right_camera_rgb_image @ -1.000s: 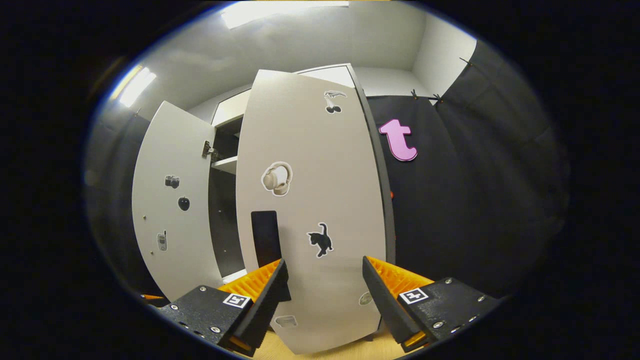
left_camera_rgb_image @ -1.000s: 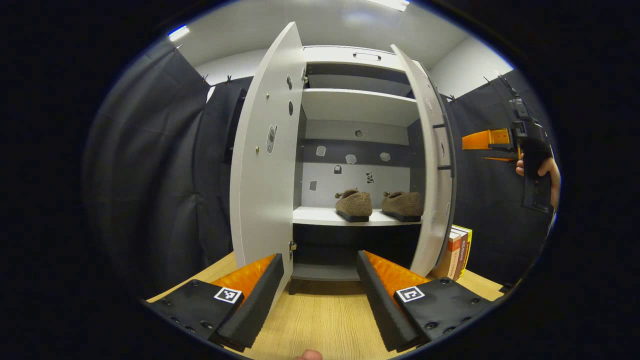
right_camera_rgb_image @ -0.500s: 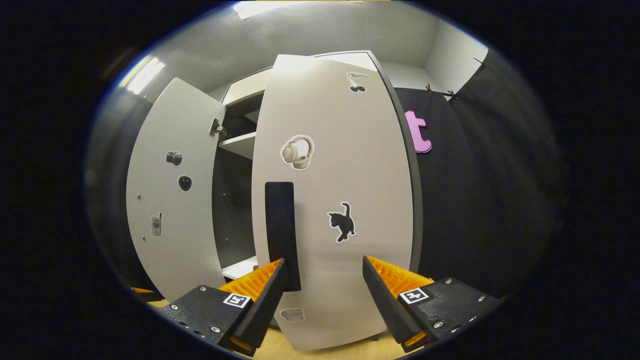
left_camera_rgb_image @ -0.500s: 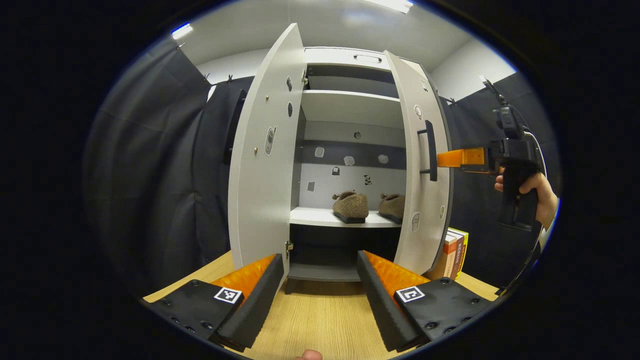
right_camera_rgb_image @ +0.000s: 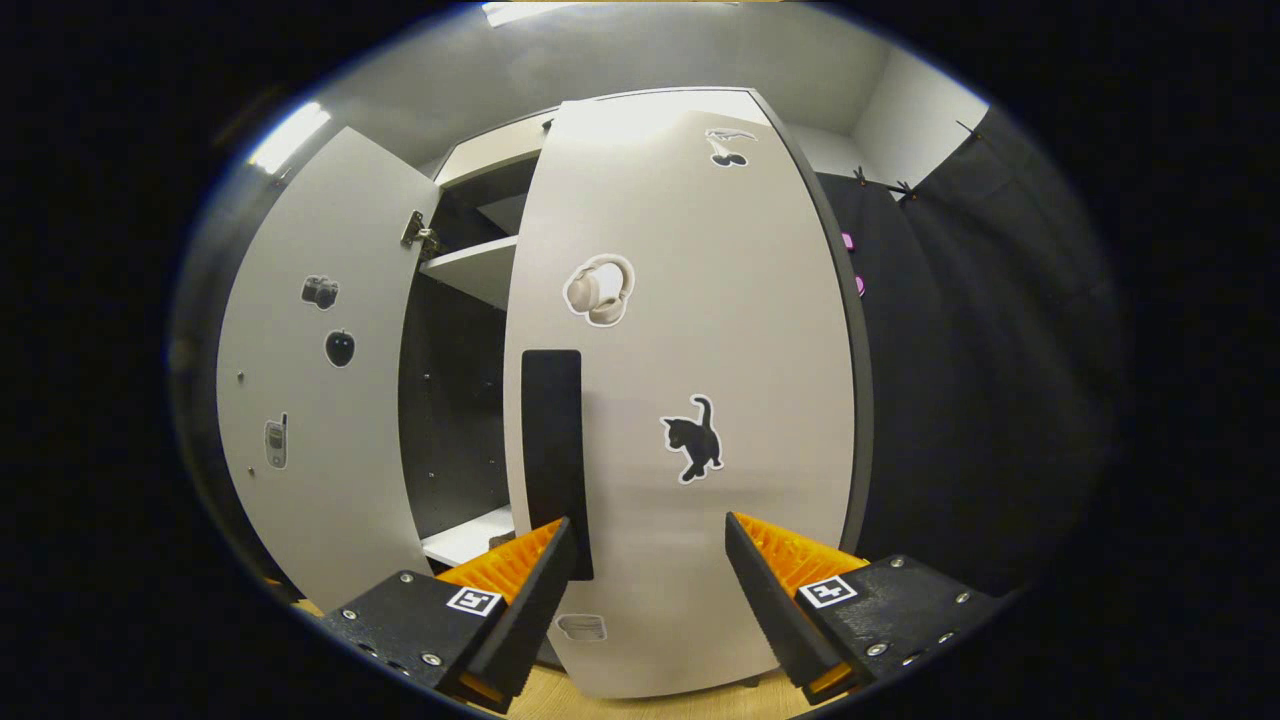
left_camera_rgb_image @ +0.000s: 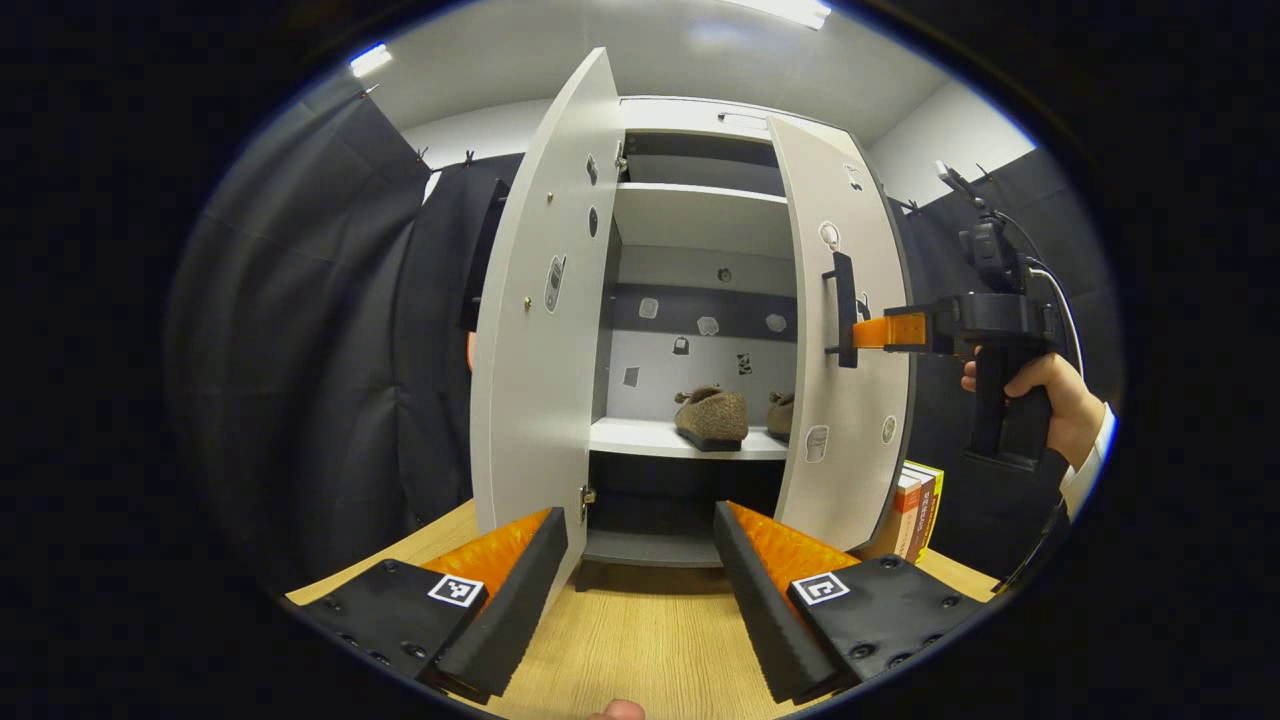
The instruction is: Grab one shoe with the right hand and put it into the shoe cabinet, grab the other shoe with the left hand and put it into the shoe cabinet; then close the right door with the right hand and the left door with the left hand.
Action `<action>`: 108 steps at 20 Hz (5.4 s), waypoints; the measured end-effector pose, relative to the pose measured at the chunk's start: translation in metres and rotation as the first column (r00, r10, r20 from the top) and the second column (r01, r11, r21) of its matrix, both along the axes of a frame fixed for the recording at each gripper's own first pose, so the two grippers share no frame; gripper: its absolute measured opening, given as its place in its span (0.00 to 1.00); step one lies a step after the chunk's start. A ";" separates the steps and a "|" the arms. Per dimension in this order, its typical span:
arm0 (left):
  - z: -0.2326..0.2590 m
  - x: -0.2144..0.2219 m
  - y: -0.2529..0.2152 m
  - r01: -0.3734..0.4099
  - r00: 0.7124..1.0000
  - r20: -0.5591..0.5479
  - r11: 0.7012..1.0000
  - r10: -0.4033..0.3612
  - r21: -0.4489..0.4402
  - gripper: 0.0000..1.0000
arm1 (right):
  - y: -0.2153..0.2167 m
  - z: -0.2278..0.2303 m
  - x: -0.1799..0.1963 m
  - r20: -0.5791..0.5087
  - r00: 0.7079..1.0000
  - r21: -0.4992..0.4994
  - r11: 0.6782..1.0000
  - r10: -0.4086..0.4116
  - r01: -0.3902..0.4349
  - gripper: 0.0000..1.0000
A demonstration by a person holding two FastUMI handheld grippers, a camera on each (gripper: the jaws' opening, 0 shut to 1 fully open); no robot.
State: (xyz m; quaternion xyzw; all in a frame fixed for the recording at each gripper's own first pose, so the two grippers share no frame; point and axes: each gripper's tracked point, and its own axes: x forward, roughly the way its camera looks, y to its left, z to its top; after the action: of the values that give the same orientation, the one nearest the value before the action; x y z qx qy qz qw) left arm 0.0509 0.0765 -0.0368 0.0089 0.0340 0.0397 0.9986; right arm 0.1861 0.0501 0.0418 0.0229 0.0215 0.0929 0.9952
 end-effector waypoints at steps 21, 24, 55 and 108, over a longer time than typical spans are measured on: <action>0.015 0.001 0.031 -0.062 0.998 0.011 0.997 0.063 -0.044 0.96 | 0.004 -0.003 0.002 0.026 0.998 -0.017 0.998 -0.063 0.064 0.93; 0.031 -0.011 0.060 -0.142 0.989 0.027 0.988 0.144 -0.061 0.96 | -0.005 0.005 -0.020 0.040 0.997 -0.008 0.997 -0.070 0.071 0.93; 0.162 0.082 0.137 -0.190 0.967 0.182 0.980 0.177 0.057 0.95 | -0.040 0.002 -0.068 0.022 0.996 -0.042 0.995 -0.092 0.093 0.93; 0.137 0.235 -0.069 0.172 0.979 0.109 0.985 -0.174 0.024 0.96 | -0.072 0.001 -0.070 0.035 0.993 -0.060 0.991 -0.116 0.118 0.93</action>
State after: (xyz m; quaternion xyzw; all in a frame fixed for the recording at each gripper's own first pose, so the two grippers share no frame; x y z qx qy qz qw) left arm 0.2862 0.0078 0.0998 0.0165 -0.0228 -0.0465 0.9985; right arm 0.1165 -0.0220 0.0432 -0.0082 0.0073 0.0339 0.9994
